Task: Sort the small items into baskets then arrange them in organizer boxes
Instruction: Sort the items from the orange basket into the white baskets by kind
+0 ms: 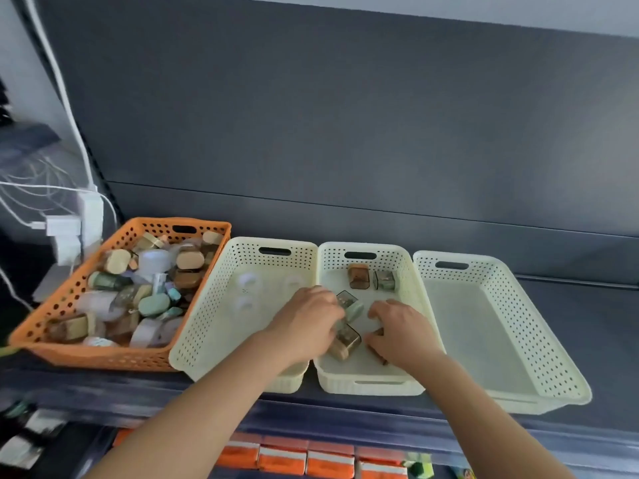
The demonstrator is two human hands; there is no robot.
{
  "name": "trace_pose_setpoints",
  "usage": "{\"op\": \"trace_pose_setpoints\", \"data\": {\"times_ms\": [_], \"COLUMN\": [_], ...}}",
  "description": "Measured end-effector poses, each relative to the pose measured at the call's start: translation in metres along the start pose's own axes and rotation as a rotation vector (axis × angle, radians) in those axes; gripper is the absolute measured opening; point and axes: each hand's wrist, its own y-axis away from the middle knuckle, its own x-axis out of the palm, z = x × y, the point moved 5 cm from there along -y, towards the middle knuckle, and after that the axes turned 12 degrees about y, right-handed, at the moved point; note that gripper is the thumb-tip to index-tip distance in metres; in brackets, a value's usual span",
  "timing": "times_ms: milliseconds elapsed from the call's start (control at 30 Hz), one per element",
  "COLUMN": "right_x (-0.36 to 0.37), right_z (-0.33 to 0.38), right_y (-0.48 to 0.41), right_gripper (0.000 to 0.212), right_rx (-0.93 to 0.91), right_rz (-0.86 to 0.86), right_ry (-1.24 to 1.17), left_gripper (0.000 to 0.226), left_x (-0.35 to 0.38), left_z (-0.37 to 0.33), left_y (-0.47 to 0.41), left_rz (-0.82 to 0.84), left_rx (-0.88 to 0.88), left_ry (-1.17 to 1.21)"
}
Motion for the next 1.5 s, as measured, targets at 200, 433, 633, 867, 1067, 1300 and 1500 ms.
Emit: {"op": "trace_pose_setpoints", "data": {"times_ms": [200,433,633,867,1067,1300,1500], "right_x": [-0.02,-0.04,-0.026,0.002,0.01,-0.01,-0.052], "right_z": [0.061,0.186,0.292,0.347,0.35,0.331,0.253], "right_y": [-0.019,-0.032,-0.043,-0.056,-0.063,-0.063,-0.051], "right_gripper": [0.029,0.03,0.03,0.038,0.038,0.022,0.018], "right_rx": [-0.122,-0.371,-0.602,-0.671,-0.608,-0.487,-0.207], "right_rz": [-0.138,-0.182,-0.037,0.153,0.243,0.089,-0.246], "right_ry": [-0.067,-0.154,-0.077,0.193,0.233,-0.039,-0.345], "left_gripper": [0.033,0.027,0.022,0.025,0.024,0.013,0.008], "left_x": [-0.051,-0.106,-0.114,-0.104,-0.096,-0.108,-0.138], "left_z": [0.051,0.133,0.195,0.232,0.249,0.242,0.198], "left_y": [0.05,0.14,0.196,0.207,0.204,0.194,0.161], "left_rz": [-0.119,-0.141,0.119,0.261,0.371,0.261,-0.167], "left_rx": [-0.156,-0.428,-0.58,-0.581,-0.578,-0.517,-0.379], "left_ry": [0.003,-0.057,-0.003,0.091,0.089,0.219,0.324]}}
